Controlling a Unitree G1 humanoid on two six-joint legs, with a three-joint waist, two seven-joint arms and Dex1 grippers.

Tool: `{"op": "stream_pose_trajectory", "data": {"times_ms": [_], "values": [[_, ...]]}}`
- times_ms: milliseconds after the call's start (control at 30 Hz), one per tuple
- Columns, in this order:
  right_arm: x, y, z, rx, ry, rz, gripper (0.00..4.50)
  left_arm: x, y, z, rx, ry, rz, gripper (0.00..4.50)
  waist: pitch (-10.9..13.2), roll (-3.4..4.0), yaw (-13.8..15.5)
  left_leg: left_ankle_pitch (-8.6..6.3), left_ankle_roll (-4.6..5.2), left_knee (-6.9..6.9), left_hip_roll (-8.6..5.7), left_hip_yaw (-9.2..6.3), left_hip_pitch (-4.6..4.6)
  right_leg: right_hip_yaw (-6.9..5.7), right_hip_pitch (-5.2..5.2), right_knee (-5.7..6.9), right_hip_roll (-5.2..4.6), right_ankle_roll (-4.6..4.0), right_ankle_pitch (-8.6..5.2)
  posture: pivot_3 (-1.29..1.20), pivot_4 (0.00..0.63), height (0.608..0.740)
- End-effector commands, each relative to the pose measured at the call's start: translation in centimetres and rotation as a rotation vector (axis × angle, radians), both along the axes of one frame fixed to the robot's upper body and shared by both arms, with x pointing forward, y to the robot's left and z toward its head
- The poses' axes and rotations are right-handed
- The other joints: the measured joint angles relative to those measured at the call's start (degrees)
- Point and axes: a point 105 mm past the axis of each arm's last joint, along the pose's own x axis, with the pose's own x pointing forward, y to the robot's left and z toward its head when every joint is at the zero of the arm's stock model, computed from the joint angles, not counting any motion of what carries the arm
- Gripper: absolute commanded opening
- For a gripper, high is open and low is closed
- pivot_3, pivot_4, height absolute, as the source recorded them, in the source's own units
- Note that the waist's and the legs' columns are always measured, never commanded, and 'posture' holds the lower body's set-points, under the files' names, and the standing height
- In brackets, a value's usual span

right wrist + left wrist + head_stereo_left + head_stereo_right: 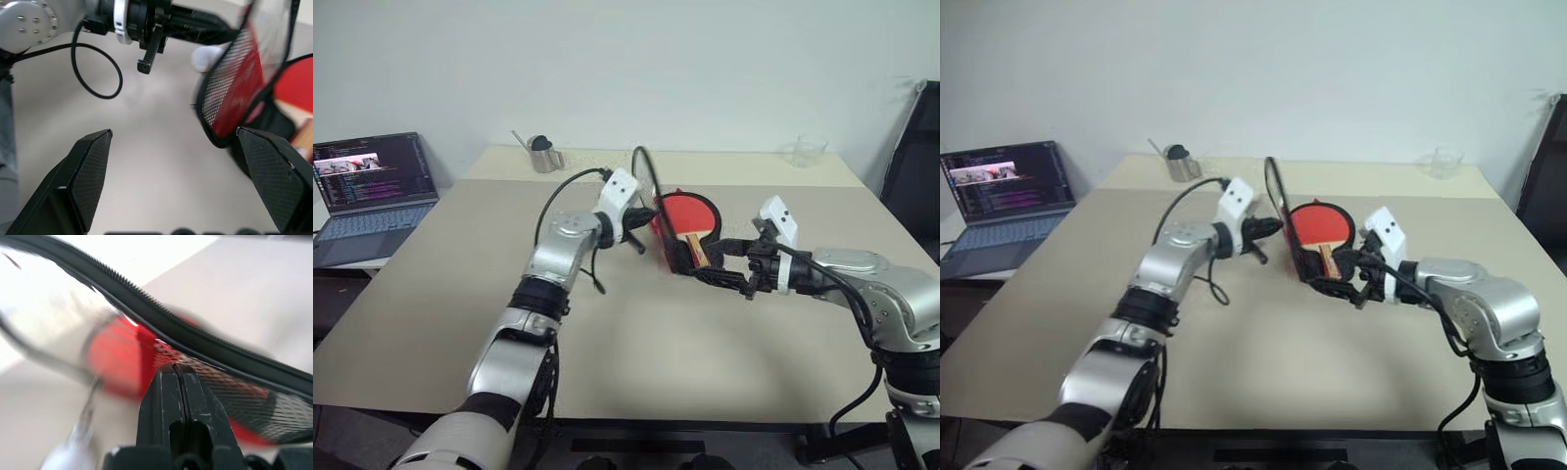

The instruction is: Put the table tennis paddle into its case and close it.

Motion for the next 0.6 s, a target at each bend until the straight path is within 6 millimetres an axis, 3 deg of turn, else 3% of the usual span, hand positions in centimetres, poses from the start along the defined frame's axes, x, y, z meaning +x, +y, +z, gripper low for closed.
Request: {"op": "stream_pose_trajectory", "data": {"times_ms": [33,200,367,467,600], "values": [[0.0,-0.9,1.2,0.008,-0.059,-0.027,4.5,-0.1,-2.5,0.4,0.033,-0.048,-0.03,0.01,0.0,0.0,-0.15,0.0,0.0,0.0,-0.01,0.0,0.0,0.0,0.0,0.0,0.02,0.0,0.0,0.0,0.15,0.74],[-0.1,-1.8,1.4,0.0,-0.071,-0.064,4.5,-0.7,-5.0,-2.7,0.123,0.023,-0.008,0.01,0.01,-0.02,-0.22,0.0,0.0,0.0,-0.03,-0.02,0.02,-0.02,-0.01,0.04,0.07,-0.01,0.0,0.0,0.15,0.74],[-0.3,-2.4,1.4,-0.005,-0.074,-0.09,4.5,-0.6,-4.5,-5.7,0.206,0.046,0.048,0.01,0.01,-0.02,-0.37,0.0,0.0,-0.01,-0.02,0.0,0.04,0.02,0.0,0.03,0.06,-0.01,0.0,0.0,0.15,0.74],[-0.4,-2.6,1.4,-0.005,-0.074,-0.099,4.5,-0.4,-4.0,-5.5,0.192,0.04,0.067,0.01,0.02,-0.03,-0.34,0.0,0.0,-0.01,0.0,-0.03,0.04,0.0,-0.01,0.06,0.06,-0.02,0.0,0.0,0.15,0.74],[0.7,-3.0,1.4,-0.003,-0.097,-0.169,4.5,0.0,-2.7,-2.9,0.115,0.001,0.065,0.01,0.02,-0.04,-0.36,0.0,0.0,0.0,0.02,0.0,0.04,0.02,-0.01,0.05,0.04,-0.01,0.0,0.0,0.15,0.74]]}}
